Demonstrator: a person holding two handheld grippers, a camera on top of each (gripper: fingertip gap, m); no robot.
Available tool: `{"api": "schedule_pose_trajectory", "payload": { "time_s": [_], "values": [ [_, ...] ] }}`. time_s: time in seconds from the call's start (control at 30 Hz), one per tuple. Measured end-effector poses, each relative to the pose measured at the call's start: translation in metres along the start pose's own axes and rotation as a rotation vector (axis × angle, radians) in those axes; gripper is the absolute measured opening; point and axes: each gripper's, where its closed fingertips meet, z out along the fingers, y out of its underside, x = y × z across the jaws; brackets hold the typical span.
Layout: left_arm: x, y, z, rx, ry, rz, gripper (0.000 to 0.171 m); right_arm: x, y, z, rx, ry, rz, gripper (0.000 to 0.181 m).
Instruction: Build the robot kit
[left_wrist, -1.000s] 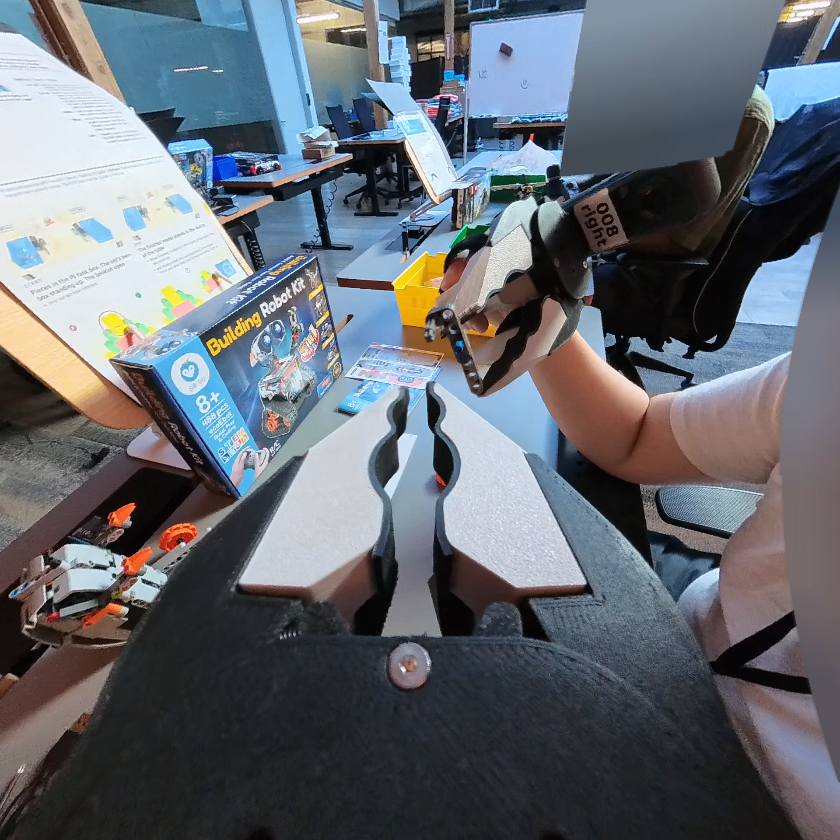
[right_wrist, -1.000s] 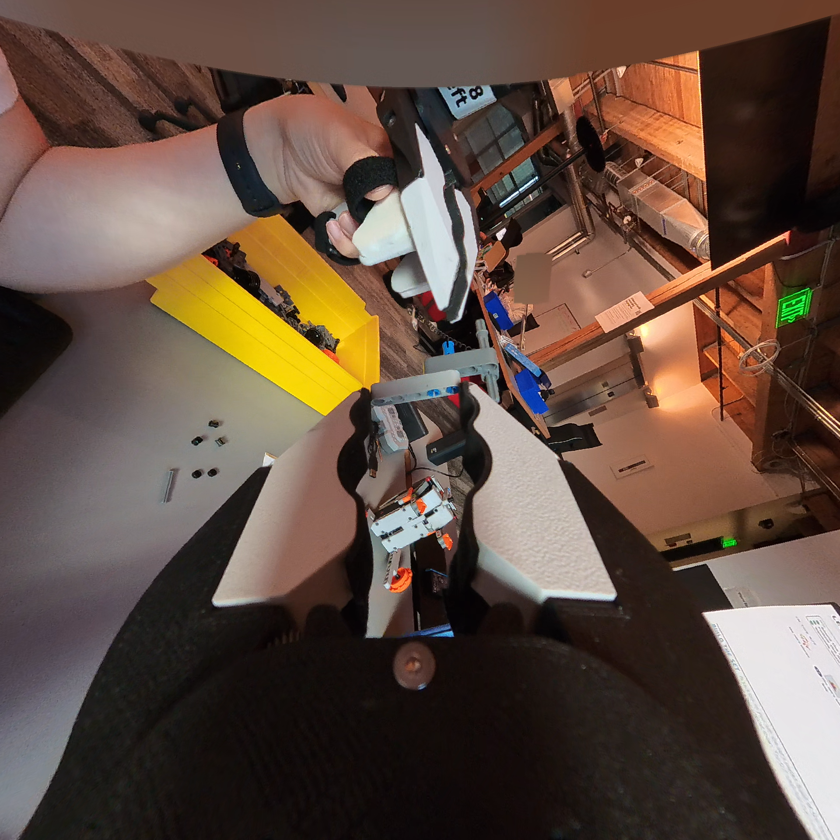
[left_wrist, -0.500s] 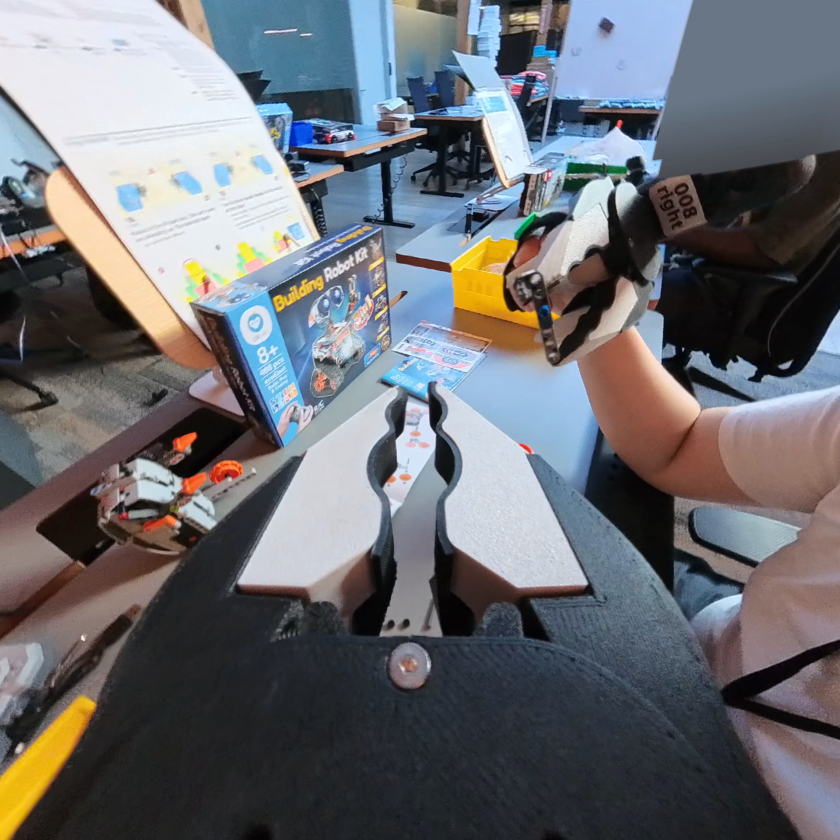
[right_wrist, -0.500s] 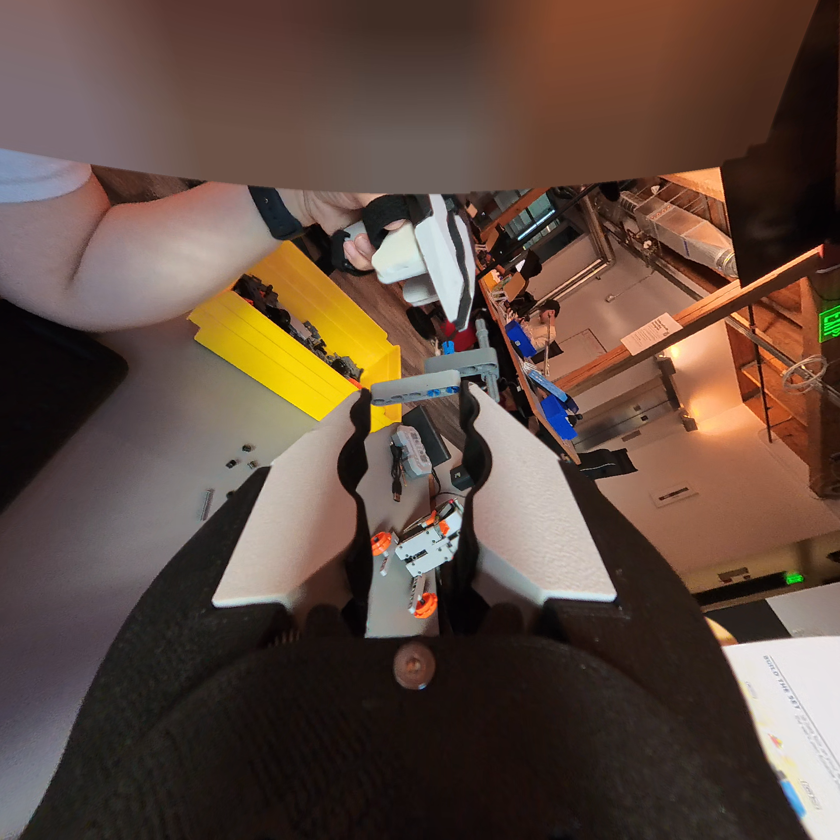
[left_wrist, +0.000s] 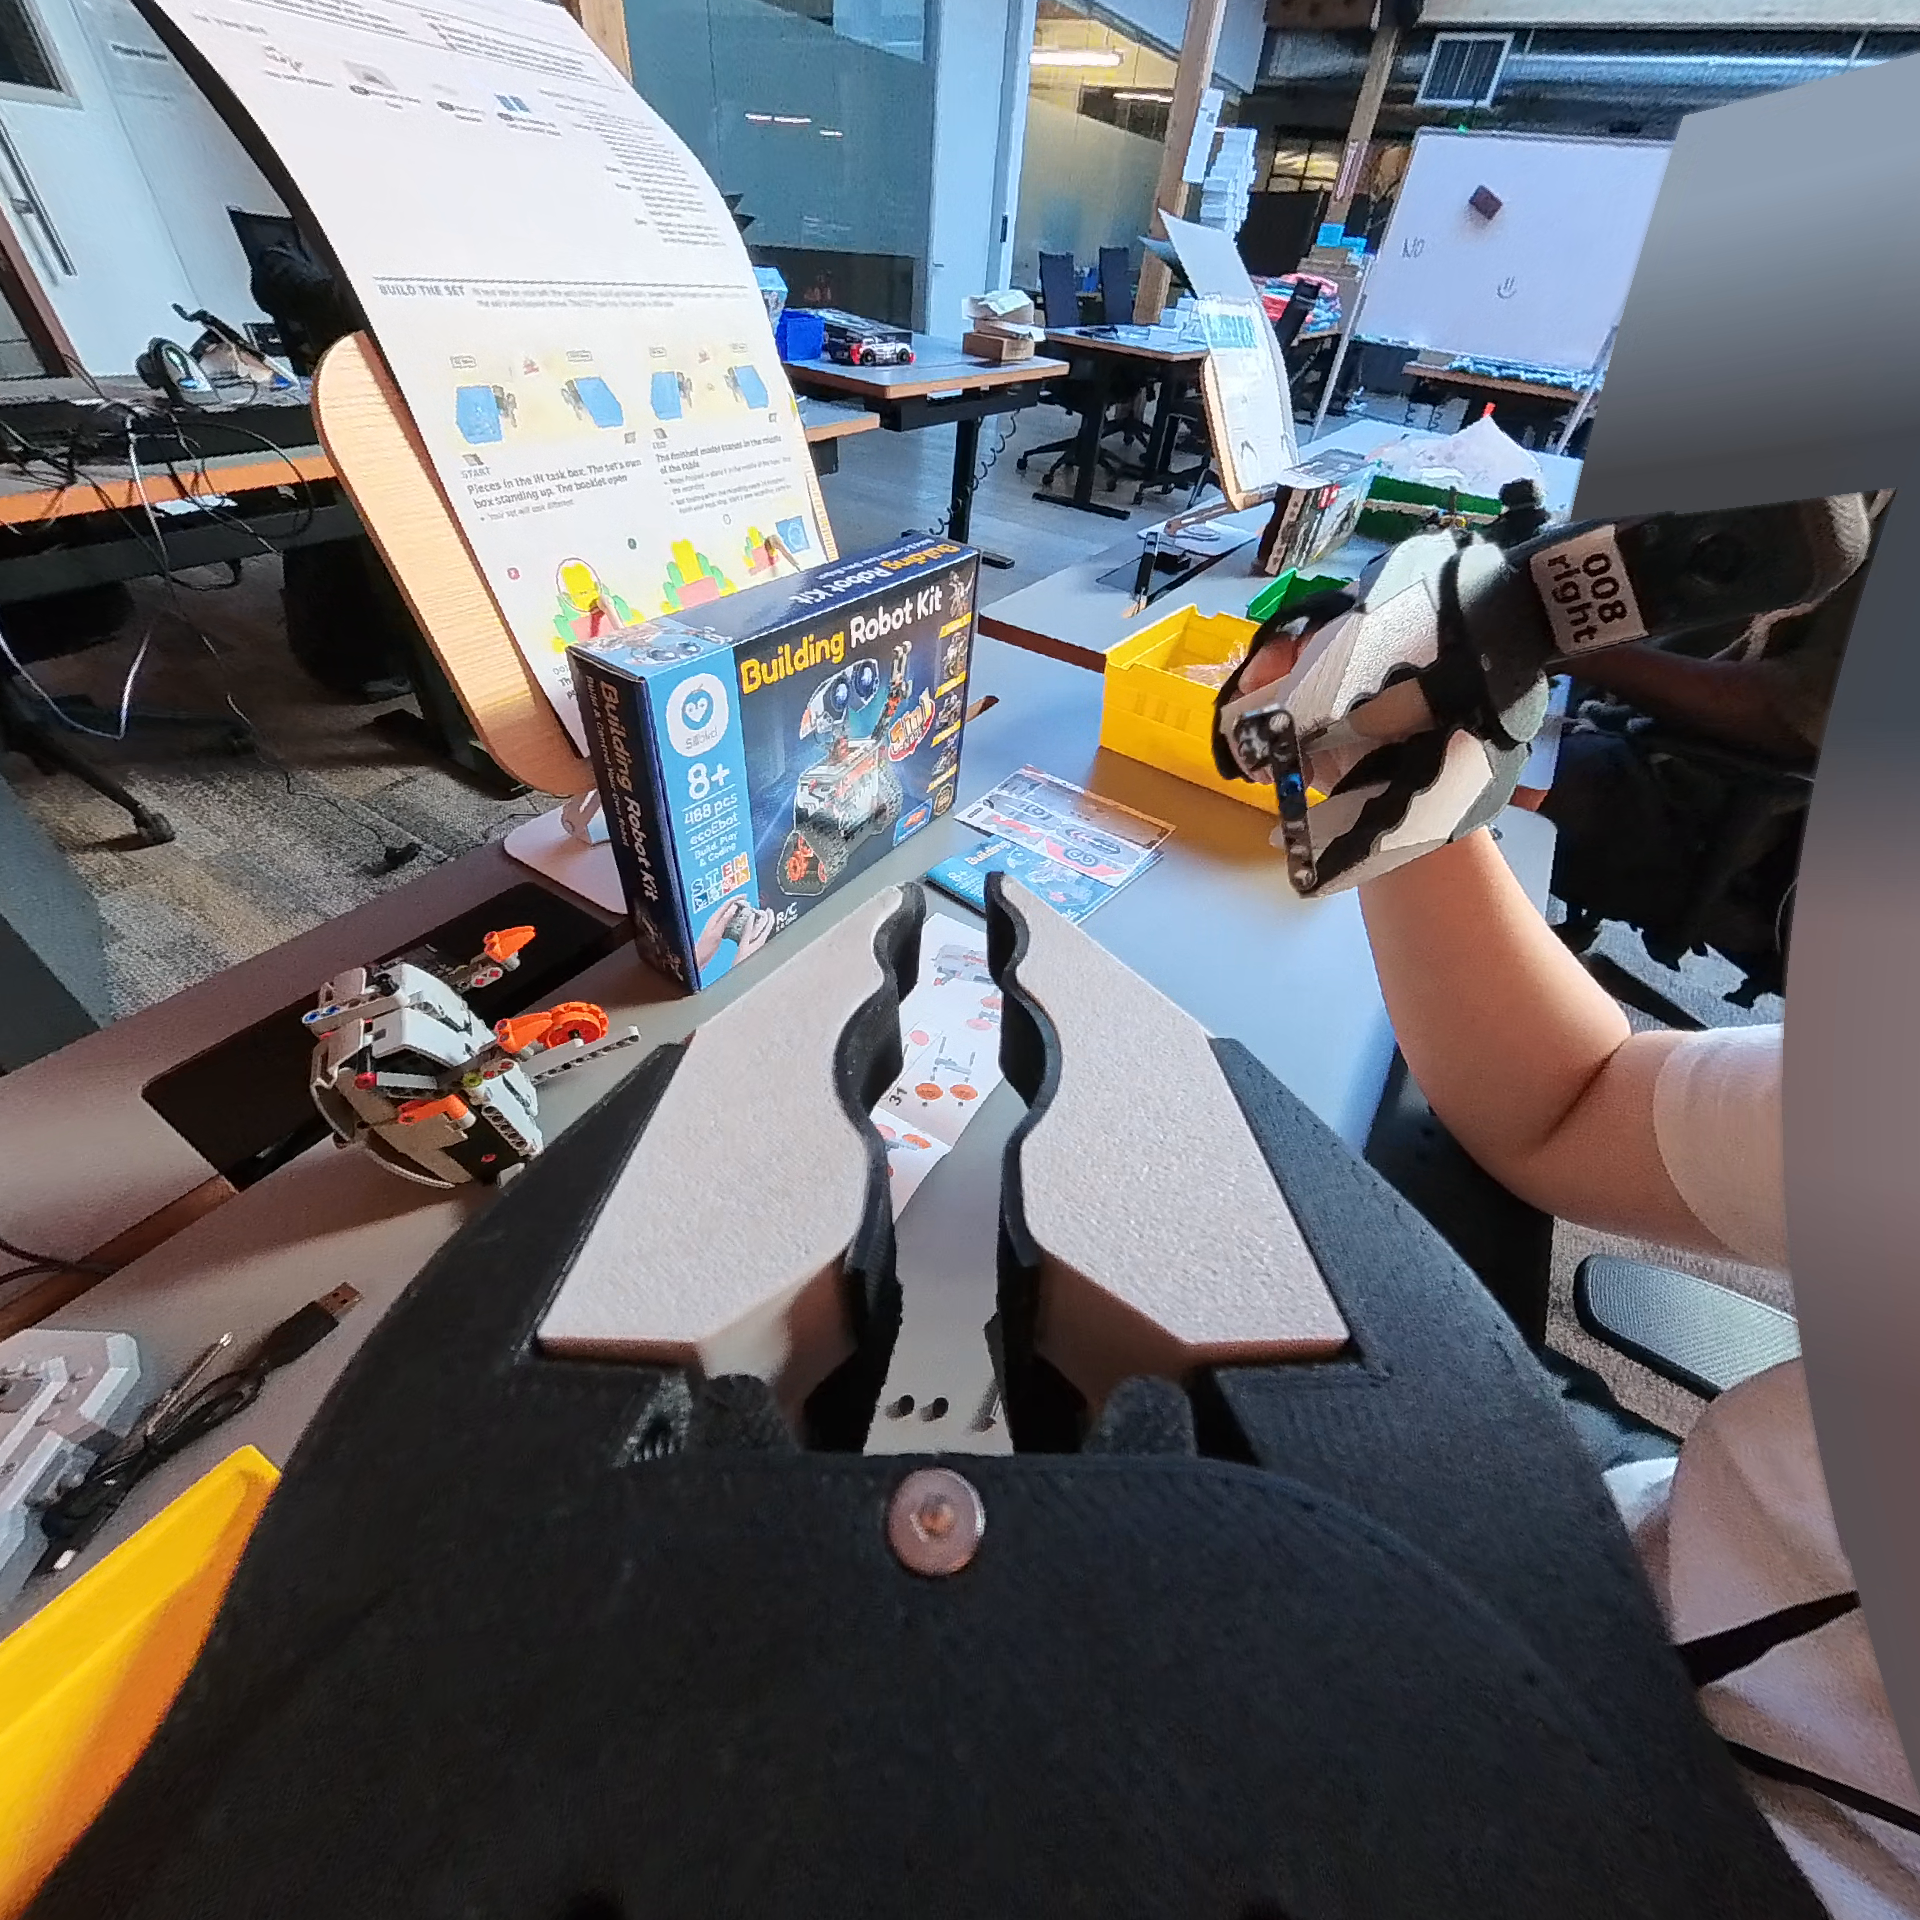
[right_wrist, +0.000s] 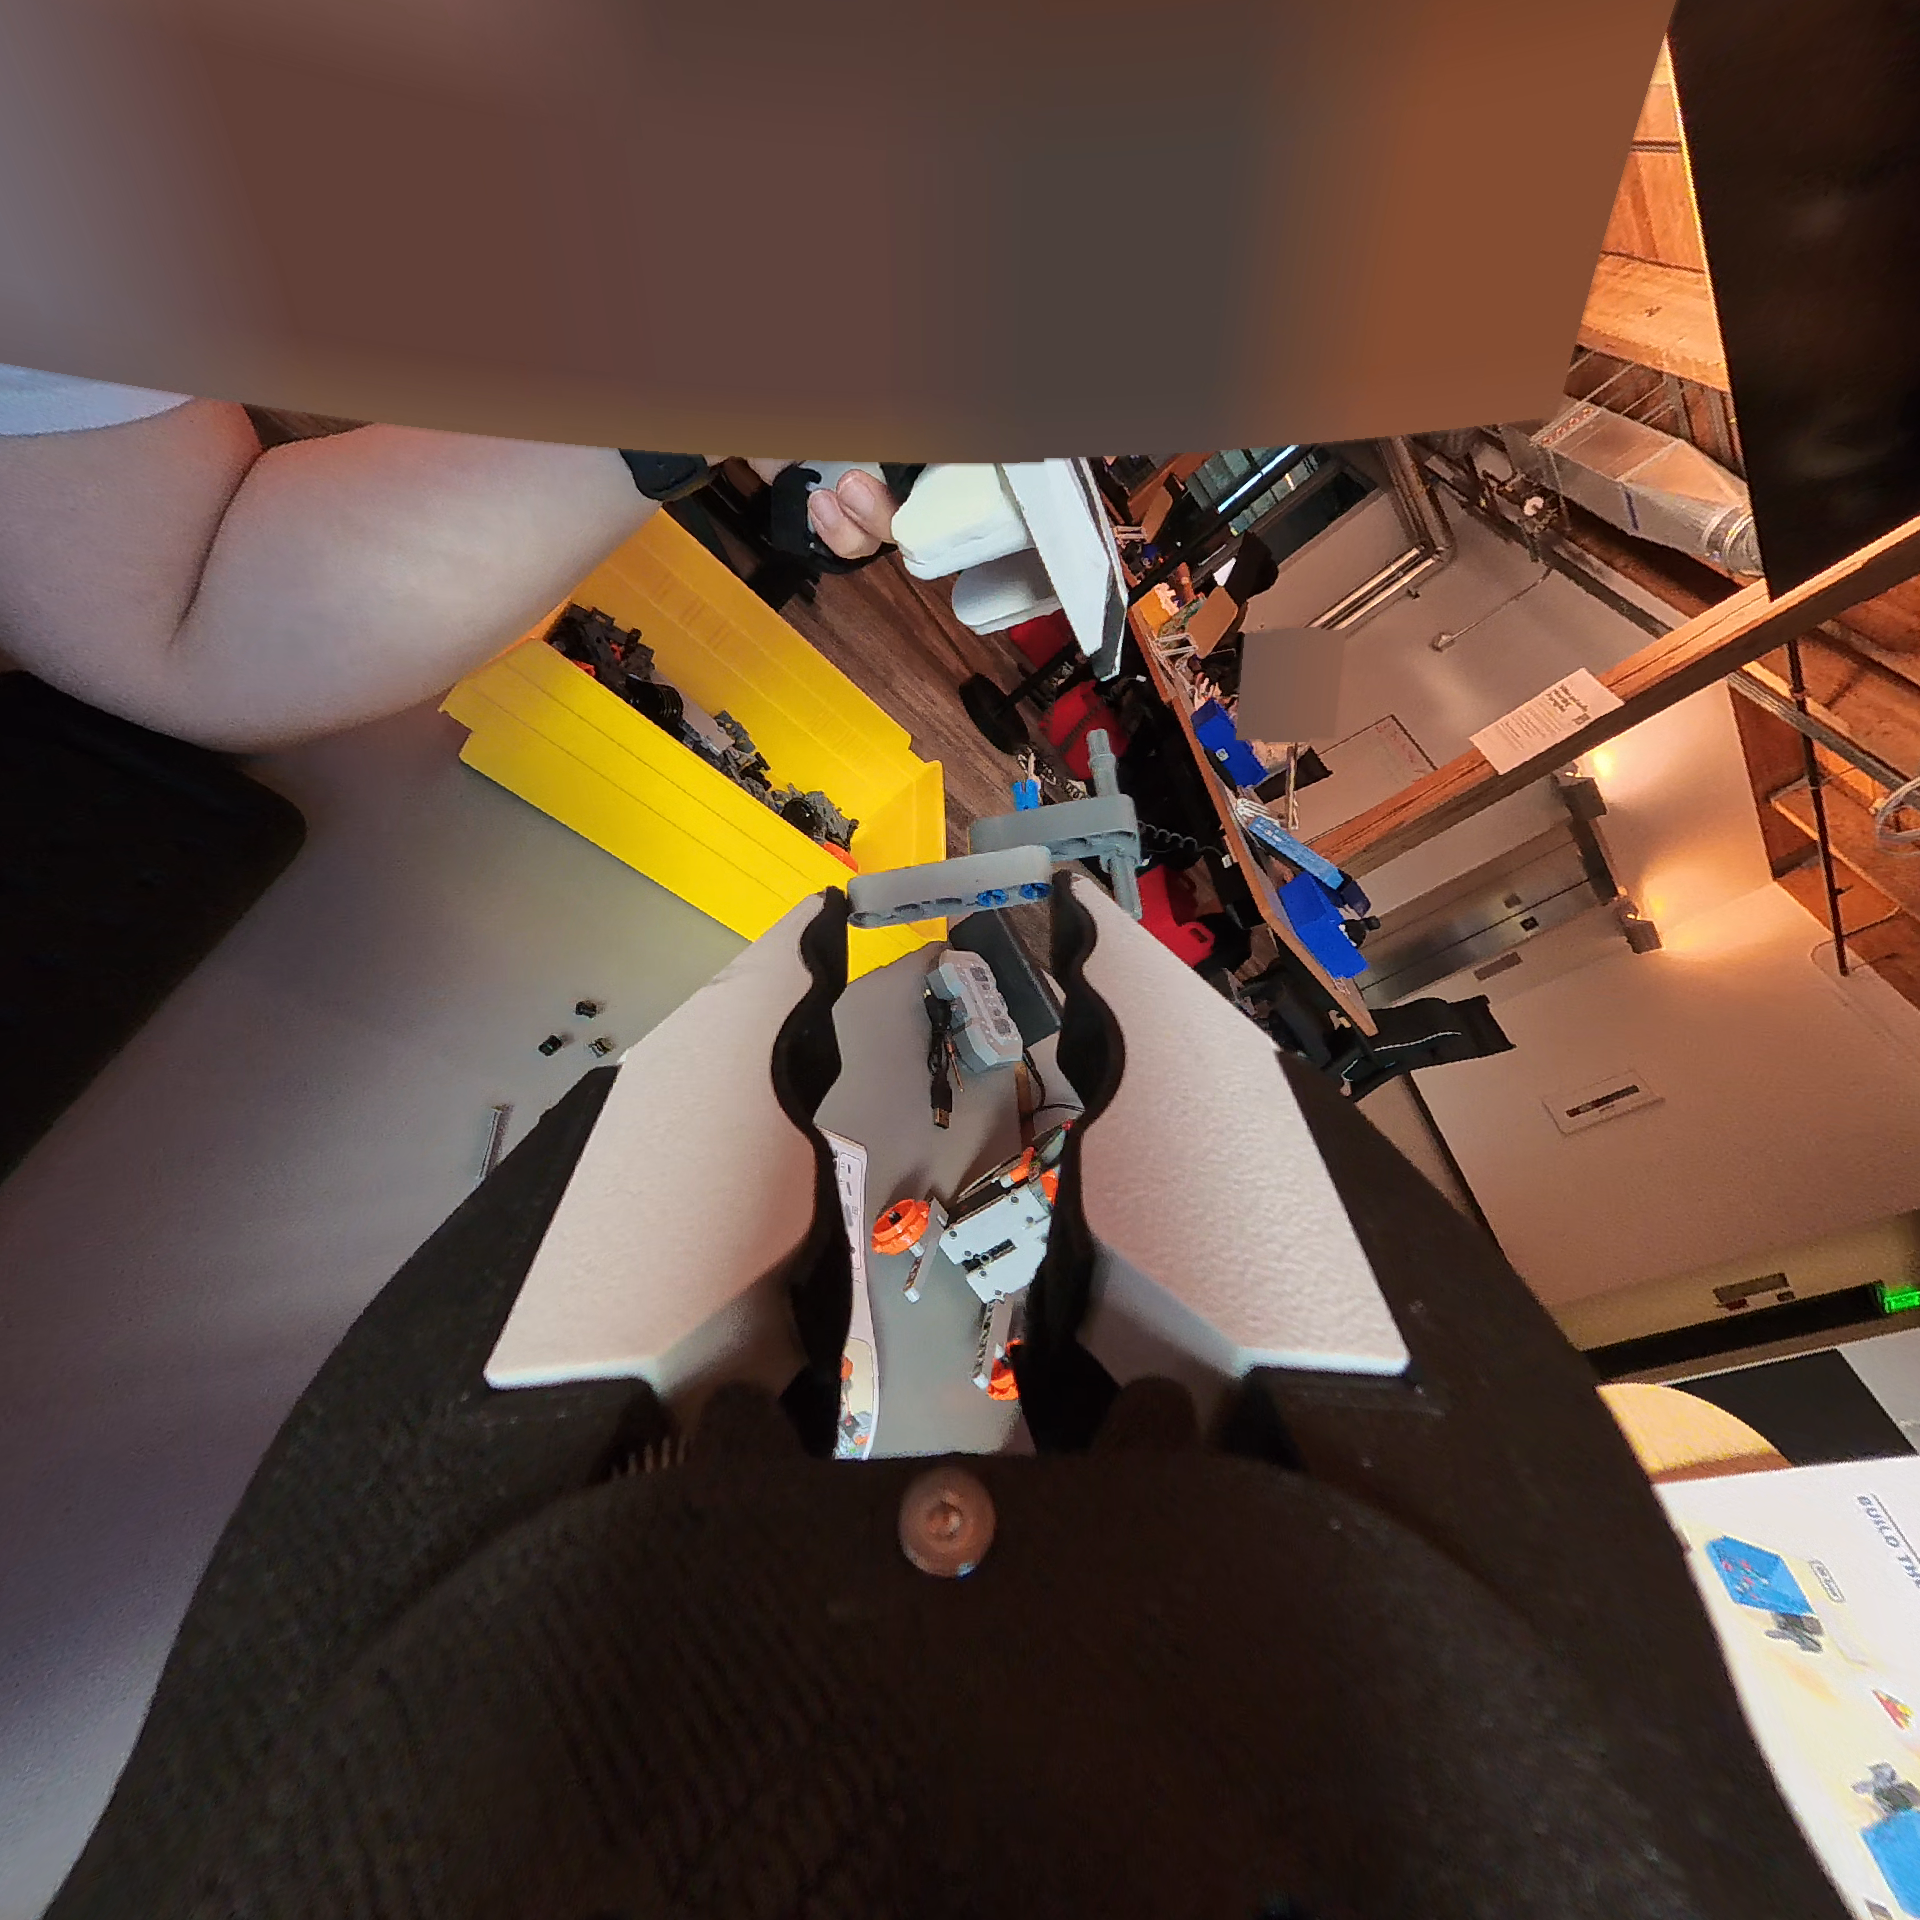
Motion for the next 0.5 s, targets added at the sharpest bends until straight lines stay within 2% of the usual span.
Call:
{"api": "schedule_pose_trajectory", "payload": {
  "time_s": [0.37, 0.43, 0.5],
  "values": [
    [0.016, 0.001, 0.005, -0.016, 0.069, 0.015, 0.01, -0.002, -0.001, 0.001, 0.003, -0.005, -0.007, 0.038],
    [0.025, -0.002, 0.007, -0.001, 0.123, 0.013, 0.012, -0.001, -0.004, -0.001, 0.005, 0.002, -0.018, 0.038],
    [0.048, -0.011, 0.006, 0.048, 0.254, 0.014, 0.014, 0.002, -0.005, -0.004, 0.001, 0.021, -0.031, 0.039]
  ]
}}
